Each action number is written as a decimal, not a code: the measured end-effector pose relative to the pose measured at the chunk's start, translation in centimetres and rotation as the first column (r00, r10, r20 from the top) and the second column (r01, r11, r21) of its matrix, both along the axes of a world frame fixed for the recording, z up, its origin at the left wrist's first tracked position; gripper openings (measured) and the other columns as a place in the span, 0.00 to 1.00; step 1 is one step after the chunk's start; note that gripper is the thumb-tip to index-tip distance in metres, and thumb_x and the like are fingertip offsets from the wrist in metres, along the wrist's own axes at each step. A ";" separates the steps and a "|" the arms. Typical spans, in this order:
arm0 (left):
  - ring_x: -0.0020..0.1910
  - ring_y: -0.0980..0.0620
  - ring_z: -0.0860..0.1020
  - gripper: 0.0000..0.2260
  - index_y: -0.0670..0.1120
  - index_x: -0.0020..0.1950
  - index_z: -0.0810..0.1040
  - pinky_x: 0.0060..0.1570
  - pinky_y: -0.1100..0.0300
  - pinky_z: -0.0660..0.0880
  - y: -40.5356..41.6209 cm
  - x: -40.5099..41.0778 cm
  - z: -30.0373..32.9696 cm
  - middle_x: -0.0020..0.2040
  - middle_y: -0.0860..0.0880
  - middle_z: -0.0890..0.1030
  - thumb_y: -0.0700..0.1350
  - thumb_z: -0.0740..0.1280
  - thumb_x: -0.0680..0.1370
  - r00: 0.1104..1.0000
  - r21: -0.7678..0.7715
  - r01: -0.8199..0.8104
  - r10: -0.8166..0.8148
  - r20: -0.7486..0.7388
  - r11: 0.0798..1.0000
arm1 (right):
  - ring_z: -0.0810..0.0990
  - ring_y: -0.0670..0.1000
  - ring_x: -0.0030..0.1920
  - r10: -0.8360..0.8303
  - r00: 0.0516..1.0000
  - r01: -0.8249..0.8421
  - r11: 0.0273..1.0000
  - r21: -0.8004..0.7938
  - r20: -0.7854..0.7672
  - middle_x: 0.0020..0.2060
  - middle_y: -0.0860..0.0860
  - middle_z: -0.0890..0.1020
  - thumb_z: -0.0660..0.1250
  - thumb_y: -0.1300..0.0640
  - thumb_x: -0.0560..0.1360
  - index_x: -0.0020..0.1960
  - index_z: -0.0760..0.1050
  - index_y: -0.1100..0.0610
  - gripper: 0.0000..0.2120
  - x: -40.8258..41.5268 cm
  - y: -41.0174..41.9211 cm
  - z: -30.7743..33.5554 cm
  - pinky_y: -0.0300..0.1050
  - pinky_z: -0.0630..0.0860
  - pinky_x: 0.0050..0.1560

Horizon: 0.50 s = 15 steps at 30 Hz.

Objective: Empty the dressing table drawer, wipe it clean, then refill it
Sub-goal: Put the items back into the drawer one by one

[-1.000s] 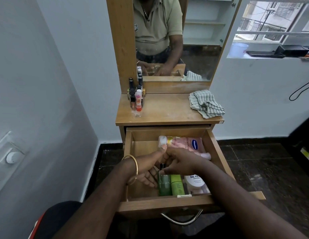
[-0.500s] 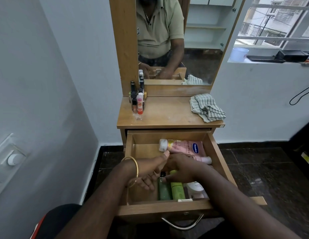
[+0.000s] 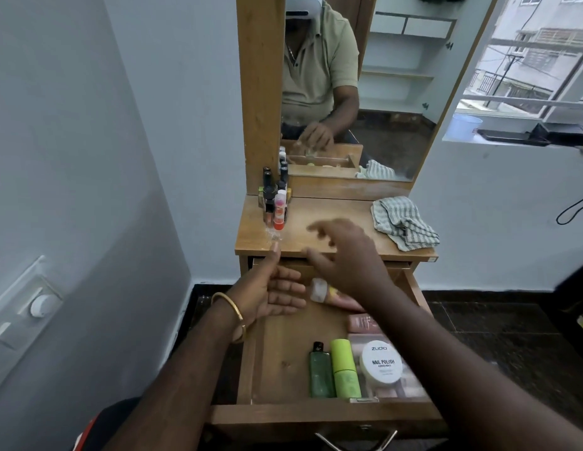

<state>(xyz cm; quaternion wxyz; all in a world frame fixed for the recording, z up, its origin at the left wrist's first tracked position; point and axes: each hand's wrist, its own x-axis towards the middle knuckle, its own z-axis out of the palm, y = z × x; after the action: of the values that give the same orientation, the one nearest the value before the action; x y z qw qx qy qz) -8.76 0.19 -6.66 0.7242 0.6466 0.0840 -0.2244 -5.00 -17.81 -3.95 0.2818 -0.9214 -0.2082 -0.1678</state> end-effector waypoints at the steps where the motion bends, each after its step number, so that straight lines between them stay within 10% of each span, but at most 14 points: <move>1: 0.52 0.39 0.84 0.36 0.39 0.61 0.77 0.56 0.46 0.79 0.1 0.1 0.0 0.54 0.37 0.83 0.69 0.52 0.75 1.000 -0.022 -0.024 0.024 0.002 0.999 | 0.74 0.45 0.51 -0.011 0.999 0.012 1.000 -0.021 0.040 0.55 0.44 0.76 0.70 0.47 0.74 0.66 0.73 0.45 0.21 0.8 0.9 1.3 0.46 0.73 0.53; 9: 0.52 0.40 0.84 0.36 0.39 0.62 0.77 0.58 0.45 0.79 0.4 0.1 -0.3 0.55 0.38 0.83 0.69 0.52 0.76 1.000 -0.048 -0.024 0.024 -0.009 0.999 | 0.73 0.54 0.64 -0.022 0.997 0.046 0.938 -0.344 0.074 0.67 0.50 0.70 0.67 0.48 0.76 0.74 0.66 0.44 0.28 5.4 4.7 2.9 0.58 0.71 0.61; 15: 0.51 0.40 0.84 0.35 0.40 0.62 0.77 0.58 0.45 0.79 0.1 0.3 -0.4 0.54 0.38 0.84 0.69 0.52 0.76 1.000 -0.049 -0.022 0.022 -0.010 0.999 | 0.79 0.50 0.52 0.009 0.987 0.014 0.989 -0.146 0.159 0.56 0.47 0.80 0.71 0.49 0.74 0.58 0.79 0.48 0.13 5.2 4.0 2.3 0.51 0.77 0.51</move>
<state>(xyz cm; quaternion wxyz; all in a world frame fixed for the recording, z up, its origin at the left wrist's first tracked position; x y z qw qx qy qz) -8.43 0.27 -7.10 0.7418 0.6267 0.0889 -0.2214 0.15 -13.76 -1.61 0.1957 -0.9235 -0.2408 -0.2257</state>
